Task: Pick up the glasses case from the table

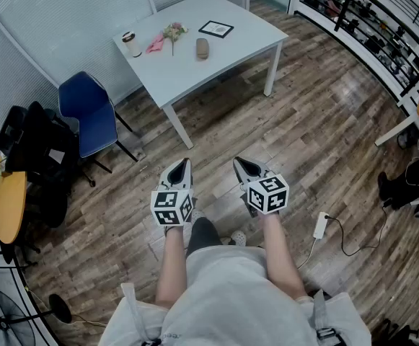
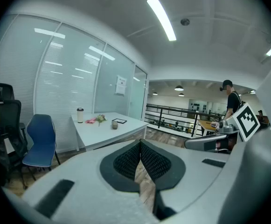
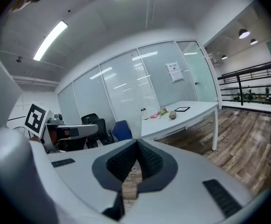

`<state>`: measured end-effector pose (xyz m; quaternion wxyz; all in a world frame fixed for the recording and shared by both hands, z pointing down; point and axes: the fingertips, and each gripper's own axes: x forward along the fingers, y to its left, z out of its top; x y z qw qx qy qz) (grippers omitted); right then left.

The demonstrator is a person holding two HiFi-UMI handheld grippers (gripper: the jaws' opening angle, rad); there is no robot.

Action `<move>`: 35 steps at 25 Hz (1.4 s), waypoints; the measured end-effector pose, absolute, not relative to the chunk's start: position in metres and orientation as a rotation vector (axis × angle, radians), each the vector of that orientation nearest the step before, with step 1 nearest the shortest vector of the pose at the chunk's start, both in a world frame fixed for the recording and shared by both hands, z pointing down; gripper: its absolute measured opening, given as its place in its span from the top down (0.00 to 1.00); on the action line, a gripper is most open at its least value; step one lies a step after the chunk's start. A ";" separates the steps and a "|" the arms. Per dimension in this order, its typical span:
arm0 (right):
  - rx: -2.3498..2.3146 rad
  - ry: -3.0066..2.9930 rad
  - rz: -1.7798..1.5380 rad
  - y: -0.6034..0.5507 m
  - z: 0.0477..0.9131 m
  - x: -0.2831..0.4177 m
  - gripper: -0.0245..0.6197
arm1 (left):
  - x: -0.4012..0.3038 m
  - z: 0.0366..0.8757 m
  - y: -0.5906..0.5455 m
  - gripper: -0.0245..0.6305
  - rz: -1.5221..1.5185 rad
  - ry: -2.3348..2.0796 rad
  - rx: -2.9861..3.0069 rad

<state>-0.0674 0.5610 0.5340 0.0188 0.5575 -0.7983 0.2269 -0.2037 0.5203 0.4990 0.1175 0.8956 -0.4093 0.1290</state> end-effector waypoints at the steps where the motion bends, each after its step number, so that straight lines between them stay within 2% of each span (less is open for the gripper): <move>1: 1.737 -2.485 0.701 0.560 0.533 -0.066 0.97 | -0.202 0.499 0.520 0.95 0.380 -1.195 2.627; 10: 1.758 -2.505 0.632 0.569 0.525 -0.051 0.97 | -0.190 0.494 0.523 0.95 0.299 -1.189 2.644; 16: 1.738 -2.742 0.838 0.583 0.511 -0.036 0.97 | -0.183 0.491 0.529 0.94 0.287 -1.186 2.653; 19: 1.735 -2.695 0.794 0.577 0.519 -0.031 0.96 | -0.187 0.495 0.520 0.85 0.291 -1.209 2.633; 22: 1.763 -2.636 0.757 0.564 0.526 -0.023 0.96 | -0.189 0.501 0.503 0.81 0.285 -1.226 2.618; 27: 1.800 -2.586 0.763 0.532 0.534 -0.009 0.84 | -0.185 0.513 0.461 0.75 0.291 -1.235 2.590; 35: 1.838 -2.539 0.749 0.449 0.540 0.018 0.71 | -0.165 0.532 0.374 0.67 0.329 -1.208 2.564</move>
